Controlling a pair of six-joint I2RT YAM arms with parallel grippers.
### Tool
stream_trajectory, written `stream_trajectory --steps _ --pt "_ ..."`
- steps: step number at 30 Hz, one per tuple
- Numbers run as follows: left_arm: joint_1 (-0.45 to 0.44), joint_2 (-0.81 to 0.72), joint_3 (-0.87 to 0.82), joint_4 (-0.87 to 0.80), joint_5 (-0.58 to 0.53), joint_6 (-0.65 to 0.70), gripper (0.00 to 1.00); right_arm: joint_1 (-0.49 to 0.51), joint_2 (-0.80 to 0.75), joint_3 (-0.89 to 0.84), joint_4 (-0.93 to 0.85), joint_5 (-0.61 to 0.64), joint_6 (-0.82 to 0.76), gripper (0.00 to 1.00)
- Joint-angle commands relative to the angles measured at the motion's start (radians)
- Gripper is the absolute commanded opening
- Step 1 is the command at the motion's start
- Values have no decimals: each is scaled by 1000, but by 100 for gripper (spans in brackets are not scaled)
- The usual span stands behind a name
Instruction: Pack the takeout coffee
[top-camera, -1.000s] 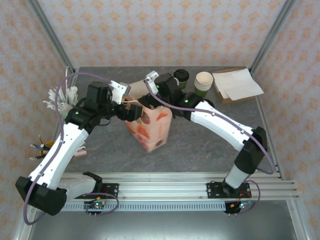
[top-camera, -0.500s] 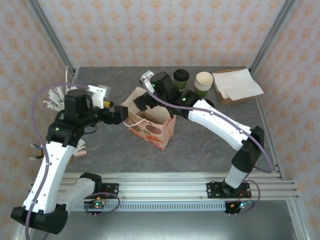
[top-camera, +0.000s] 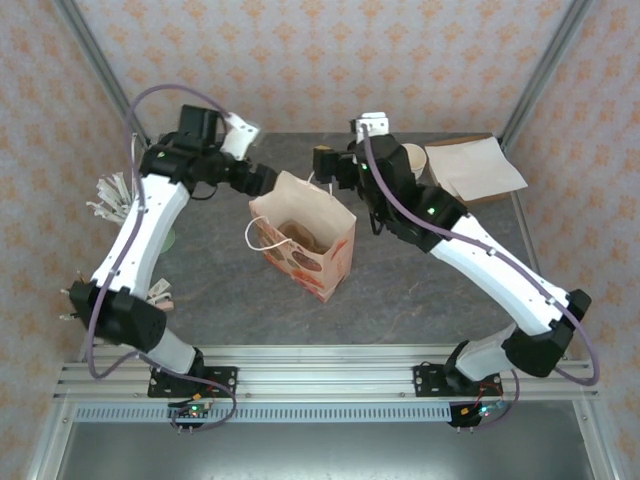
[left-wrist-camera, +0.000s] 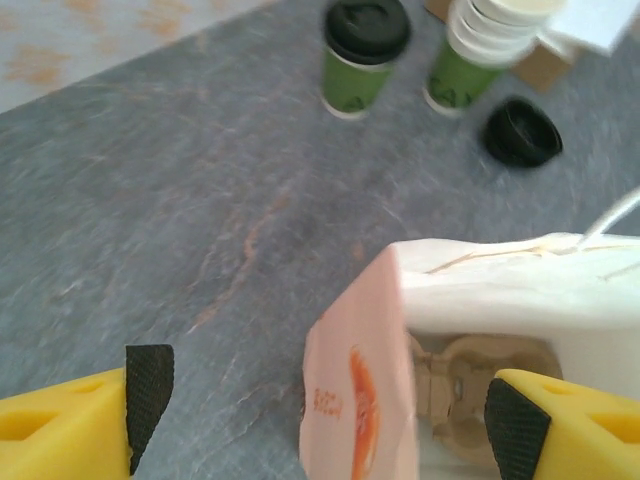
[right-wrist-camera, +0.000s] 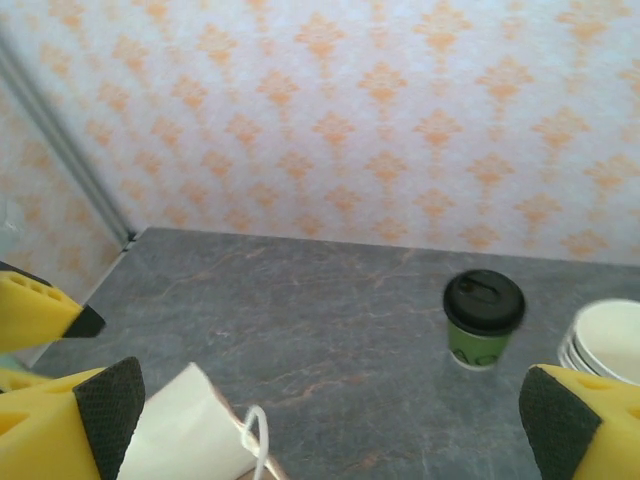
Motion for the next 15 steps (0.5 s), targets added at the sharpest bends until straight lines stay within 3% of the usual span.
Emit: stream_trajectory --steps 1,7,11,15 --pt "-14 61 136 -104 16 226 87 -24 -86 -80 -39 81 116 100" --pt "-58 191 253 -160 -5 473 81 -33 -174 -188 -49 113 203 100" --pt "-71 293 384 -261 52 551 74 -33 -180 -194 -87 119 237 100" --pt "-93 328 397 -276 88 591 72 -33 -182 -198 -114 120 249 100"
